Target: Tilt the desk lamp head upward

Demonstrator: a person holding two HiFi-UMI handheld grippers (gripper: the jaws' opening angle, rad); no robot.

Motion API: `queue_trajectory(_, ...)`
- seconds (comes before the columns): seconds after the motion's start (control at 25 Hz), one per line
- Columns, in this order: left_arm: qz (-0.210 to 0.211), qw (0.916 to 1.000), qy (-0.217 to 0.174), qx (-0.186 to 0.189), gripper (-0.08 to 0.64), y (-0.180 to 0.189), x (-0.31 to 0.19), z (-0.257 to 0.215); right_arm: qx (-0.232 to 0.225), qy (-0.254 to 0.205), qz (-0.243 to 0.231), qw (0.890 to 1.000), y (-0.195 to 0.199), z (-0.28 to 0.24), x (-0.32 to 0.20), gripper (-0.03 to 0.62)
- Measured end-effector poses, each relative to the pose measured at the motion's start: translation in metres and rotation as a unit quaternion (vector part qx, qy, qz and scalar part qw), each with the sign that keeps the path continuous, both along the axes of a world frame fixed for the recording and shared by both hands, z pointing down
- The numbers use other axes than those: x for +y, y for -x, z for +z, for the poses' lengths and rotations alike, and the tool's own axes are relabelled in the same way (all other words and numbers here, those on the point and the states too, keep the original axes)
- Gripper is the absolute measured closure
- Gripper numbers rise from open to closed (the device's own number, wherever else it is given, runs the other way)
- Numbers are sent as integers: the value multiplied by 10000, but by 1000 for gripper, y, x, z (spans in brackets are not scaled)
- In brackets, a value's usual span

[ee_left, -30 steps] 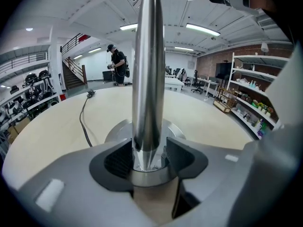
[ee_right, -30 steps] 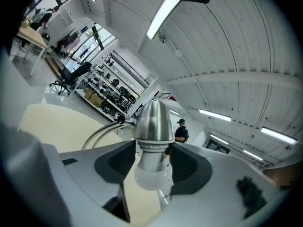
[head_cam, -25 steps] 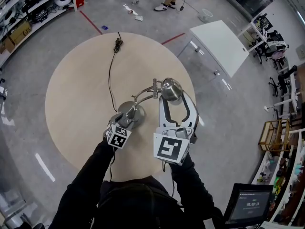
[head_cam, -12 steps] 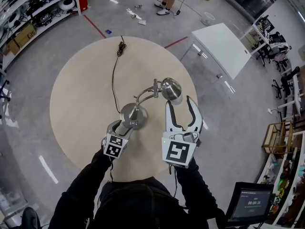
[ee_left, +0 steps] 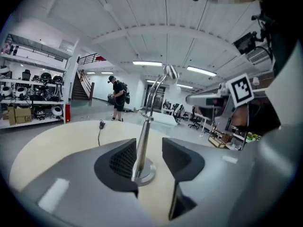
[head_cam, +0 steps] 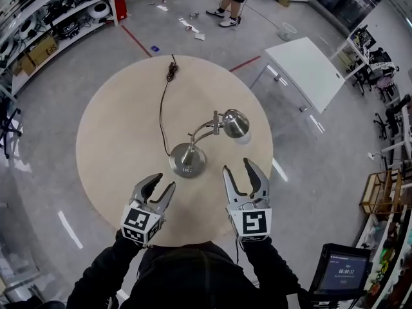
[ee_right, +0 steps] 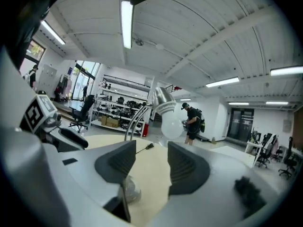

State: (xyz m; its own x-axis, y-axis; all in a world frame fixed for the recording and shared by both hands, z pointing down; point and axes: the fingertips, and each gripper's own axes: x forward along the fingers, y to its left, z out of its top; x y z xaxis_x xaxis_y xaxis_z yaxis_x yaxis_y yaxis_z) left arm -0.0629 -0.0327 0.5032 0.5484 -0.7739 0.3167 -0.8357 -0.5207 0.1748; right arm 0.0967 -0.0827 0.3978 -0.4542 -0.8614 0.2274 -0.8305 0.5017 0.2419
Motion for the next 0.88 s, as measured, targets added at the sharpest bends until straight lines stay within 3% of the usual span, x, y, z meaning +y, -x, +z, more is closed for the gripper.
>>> queue_trajectory(0.08, 63, 9996, -233, 112, 412, 1, 14, -32, -278, 141, -162, 9994, 7, 3, 14, 400)
queue_trajectory(0.16, 17, 9990, -394, 185, 453, 1, 24, -59, -516, 275, -313, 9978, 14, 3, 26, 492)
queue_trajectory(0.28, -10, 9976, -635, 276, 480, -5, 31, -94, -744, 409, -514, 9951, 26, -1, 37, 537)
queue_trajectory(0.56, 273, 9955, -838, 340, 517, -30, 40, -122, -1244, 655, -652, 9879, 35, 0, 57, 572)
queue_trajectory(0.88, 312, 9967, -596, 449, 546, -41, 46, -112, -1525, 952, -808, 9804, 38, 11, 66, 588)
